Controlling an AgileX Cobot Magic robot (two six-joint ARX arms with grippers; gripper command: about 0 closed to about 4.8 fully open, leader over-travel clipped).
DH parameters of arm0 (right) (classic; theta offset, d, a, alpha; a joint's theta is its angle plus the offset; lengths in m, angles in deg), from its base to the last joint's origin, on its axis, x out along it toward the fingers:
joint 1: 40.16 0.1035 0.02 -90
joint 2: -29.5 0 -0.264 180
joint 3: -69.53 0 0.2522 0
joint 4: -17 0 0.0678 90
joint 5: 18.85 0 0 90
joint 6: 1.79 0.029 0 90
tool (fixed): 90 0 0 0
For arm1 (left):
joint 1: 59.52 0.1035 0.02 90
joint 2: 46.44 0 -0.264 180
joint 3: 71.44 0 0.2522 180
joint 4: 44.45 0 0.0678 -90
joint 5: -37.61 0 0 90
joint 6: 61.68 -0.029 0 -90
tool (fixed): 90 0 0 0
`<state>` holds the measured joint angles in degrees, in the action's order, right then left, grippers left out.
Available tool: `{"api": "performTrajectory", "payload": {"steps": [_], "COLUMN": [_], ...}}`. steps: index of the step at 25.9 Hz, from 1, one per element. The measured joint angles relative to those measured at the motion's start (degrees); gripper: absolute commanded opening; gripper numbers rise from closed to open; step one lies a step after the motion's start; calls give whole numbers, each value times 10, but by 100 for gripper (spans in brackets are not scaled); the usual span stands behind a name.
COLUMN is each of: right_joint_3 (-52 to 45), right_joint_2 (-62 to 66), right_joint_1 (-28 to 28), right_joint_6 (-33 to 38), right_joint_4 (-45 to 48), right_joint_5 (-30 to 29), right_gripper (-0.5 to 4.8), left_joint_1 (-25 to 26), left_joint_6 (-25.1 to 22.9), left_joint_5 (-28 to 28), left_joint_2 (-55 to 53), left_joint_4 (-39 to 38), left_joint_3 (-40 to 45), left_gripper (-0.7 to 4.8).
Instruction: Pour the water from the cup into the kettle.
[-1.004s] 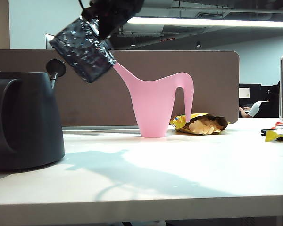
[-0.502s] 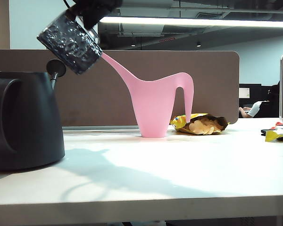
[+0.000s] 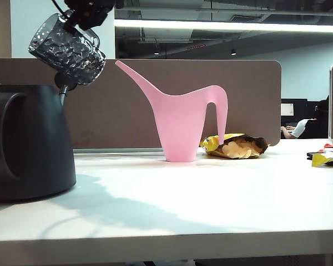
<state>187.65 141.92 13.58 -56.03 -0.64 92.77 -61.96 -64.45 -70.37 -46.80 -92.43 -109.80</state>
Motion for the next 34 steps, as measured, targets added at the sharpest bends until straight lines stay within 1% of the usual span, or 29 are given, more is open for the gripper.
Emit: {"api": "performTrajectory", "payload": {"steps": [6, 9, 18, 23, 33, 34], "right_joint_3": [1, 1, 2, 2, 2, 2], "right_joint_2": [17, 23, 26, 29, 43, 44], "right_joint_1": [9, 12, 19, 28, 39, 42], "right_joint_6": [-31, -65, -109, -146, -206, -218], "right_joint_4": [9, 32, 41, 42, 69, 71], "right_joint_5": [23, 36, 37, 38, 57, 66], "right_gripper": [-3, -3, -3, -3, -3, -3], "left_joint_1": [0, 0, 0, 0, 0, 0], "left_joint_6": [0, 0, -2, -2, -2, -2], "left_joint_5": [0, 0, 2, 2, 2, 2], "left_joint_2": [0, 0, 0, 0, 0, 0], "left_joint_4": [-1, -1, -2, -2, -3, -3], "left_joint_3": [0, 0, 0, 0, 0, 0], "left_gripper": [-5, -5, -5, -5, -5, -5]}}
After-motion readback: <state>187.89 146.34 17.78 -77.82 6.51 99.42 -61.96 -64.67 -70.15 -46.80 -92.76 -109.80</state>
